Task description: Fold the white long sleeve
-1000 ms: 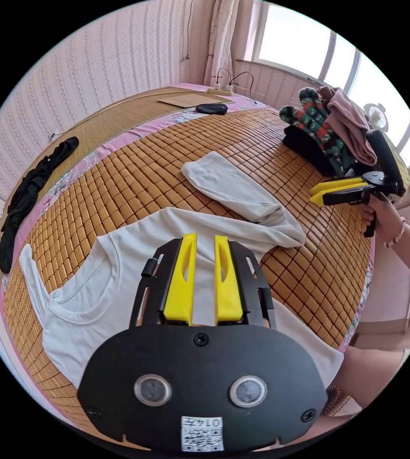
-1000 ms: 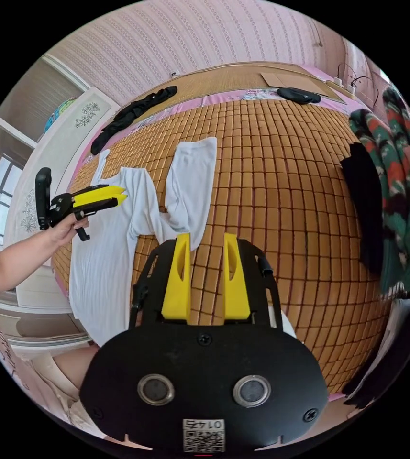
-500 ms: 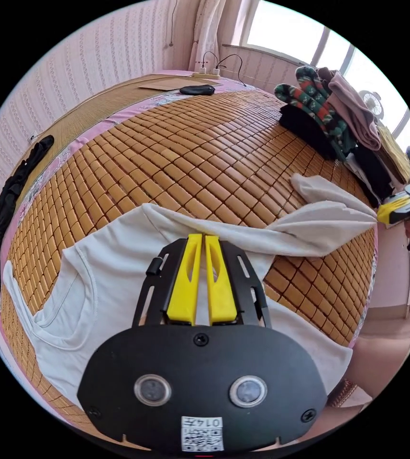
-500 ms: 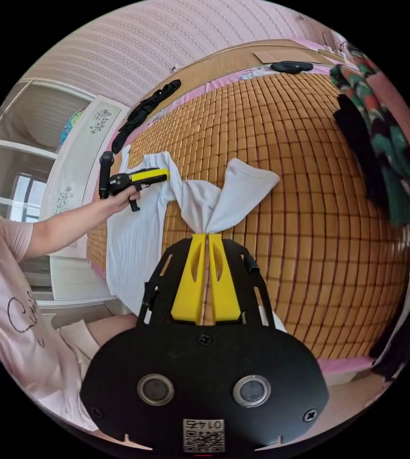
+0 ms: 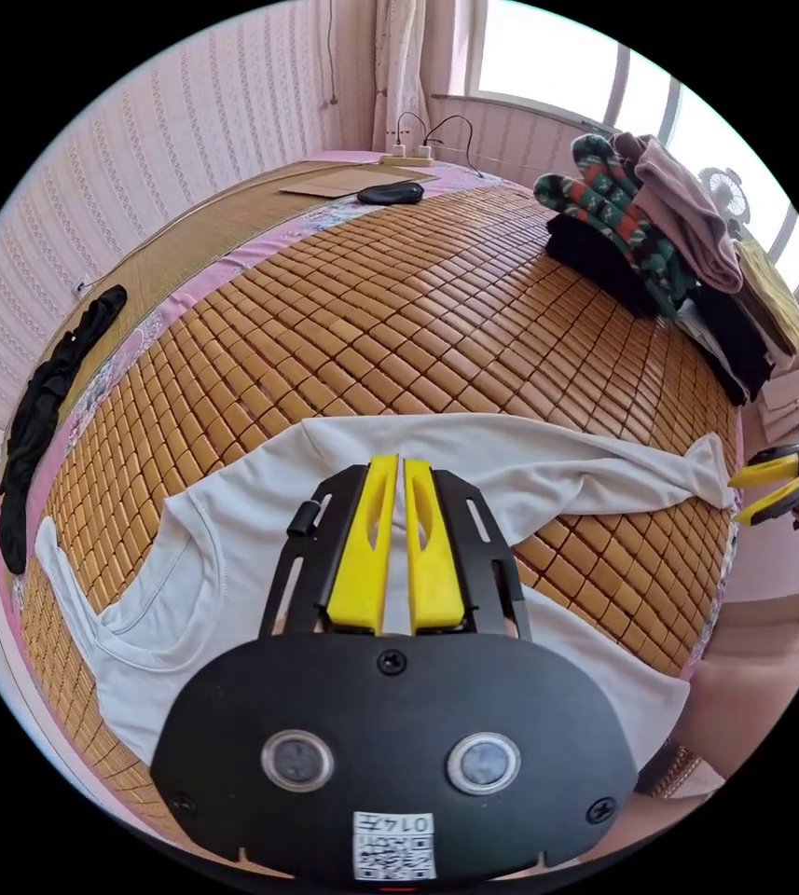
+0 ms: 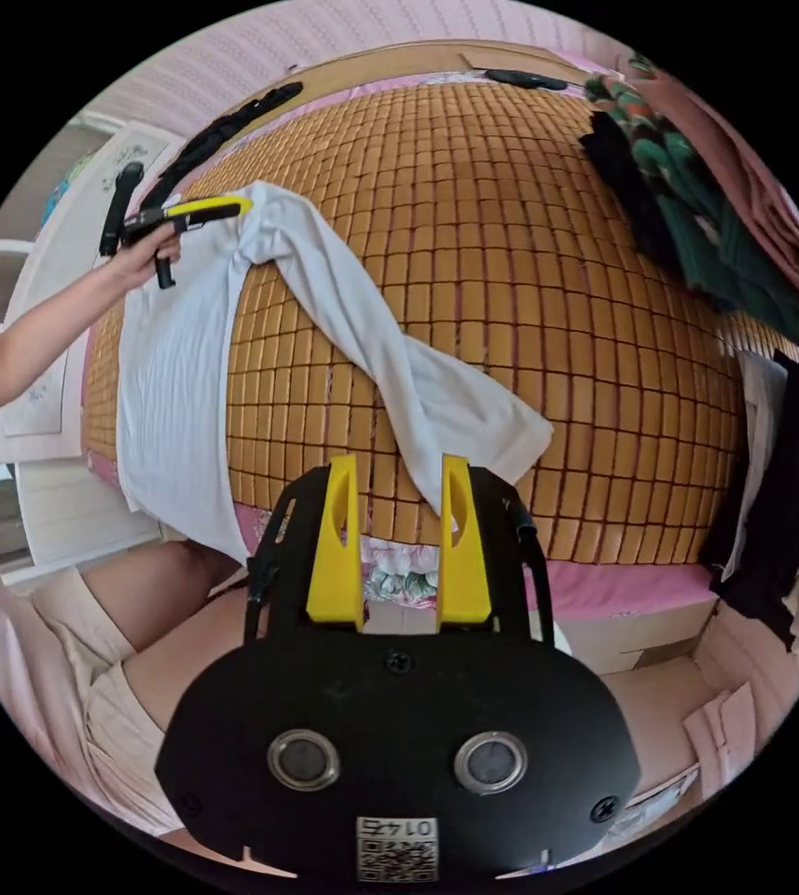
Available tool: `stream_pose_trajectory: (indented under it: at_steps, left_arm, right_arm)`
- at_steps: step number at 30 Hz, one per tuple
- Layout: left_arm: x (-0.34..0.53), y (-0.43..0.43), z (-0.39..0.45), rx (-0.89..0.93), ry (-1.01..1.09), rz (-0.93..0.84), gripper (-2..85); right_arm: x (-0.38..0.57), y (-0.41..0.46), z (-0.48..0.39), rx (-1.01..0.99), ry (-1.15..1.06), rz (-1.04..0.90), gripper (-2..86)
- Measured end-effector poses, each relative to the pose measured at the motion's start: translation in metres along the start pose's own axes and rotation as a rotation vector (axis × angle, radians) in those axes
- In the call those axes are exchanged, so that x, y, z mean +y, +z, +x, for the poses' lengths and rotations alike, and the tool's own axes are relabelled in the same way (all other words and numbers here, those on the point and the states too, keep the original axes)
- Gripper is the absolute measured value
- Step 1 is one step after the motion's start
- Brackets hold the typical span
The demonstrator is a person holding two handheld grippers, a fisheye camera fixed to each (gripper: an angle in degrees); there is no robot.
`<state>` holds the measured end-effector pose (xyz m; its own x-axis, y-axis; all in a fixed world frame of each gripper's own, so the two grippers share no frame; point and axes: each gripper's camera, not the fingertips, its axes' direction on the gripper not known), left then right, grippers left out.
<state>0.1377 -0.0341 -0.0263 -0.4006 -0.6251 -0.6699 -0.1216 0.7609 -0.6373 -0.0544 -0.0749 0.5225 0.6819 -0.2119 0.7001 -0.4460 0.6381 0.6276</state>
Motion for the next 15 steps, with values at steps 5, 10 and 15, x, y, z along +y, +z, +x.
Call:
stream_pose_trajectory:
  at_steps: [5,10,15]
  left_arm:
    - [0.019,-0.022,0.052,0.041,0.177,0.103,0.4]
    - [0.041,-0.032,0.121,0.120,0.264,0.120,1.6]
    - [0.065,-0.048,0.173,0.133,0.346,0.155,4.3]
  right_arm:
    - [0.001,0.032,-0.007,0.211,0.058,0.003,8.6]
    - [0.008,0.011,0.012,-0.030,0.052,-0.086,1.2]
    - [0.011,-0.023,0.048,-0.565,-0.013,-0.230,0.5]
